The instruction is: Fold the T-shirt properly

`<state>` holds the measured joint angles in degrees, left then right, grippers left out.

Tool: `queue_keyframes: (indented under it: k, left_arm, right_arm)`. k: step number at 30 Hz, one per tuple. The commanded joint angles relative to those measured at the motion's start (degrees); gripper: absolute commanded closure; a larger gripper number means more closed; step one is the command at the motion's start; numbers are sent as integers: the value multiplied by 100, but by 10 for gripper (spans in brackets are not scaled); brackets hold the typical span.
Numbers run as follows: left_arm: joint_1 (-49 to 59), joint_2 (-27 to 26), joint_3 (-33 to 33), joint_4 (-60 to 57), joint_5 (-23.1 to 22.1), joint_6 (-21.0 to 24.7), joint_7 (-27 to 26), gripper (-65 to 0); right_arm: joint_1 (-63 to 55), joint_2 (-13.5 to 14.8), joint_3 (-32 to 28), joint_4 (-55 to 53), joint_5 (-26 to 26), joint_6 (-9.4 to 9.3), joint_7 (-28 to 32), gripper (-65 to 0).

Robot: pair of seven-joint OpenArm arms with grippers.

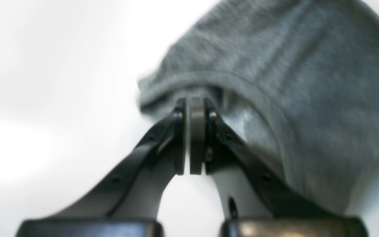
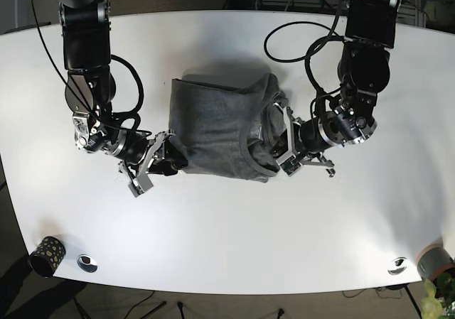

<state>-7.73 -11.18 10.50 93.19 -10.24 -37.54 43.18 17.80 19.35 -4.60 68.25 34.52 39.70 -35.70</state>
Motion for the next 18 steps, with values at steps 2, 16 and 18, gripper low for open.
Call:
queue_keyframes:
  k: [2, 16, 18]
  left_arm:
    - [47, 50, -61, 365, -62, -4, 29, -3]
    - [1102, 472, 352, 831, -44, -13, 47, -3]
    - [1085, 507, 352, 567, -71, -13, 47, -3]
  right_arm:
    - [519, 47, 43, -420, -309, 30, 173, -166]
    - [967, -419, 16, -1950, -1822, 30, 1351, -166]
    - [853, -410, 16, -1941, -1804, 30, 1351, -166]
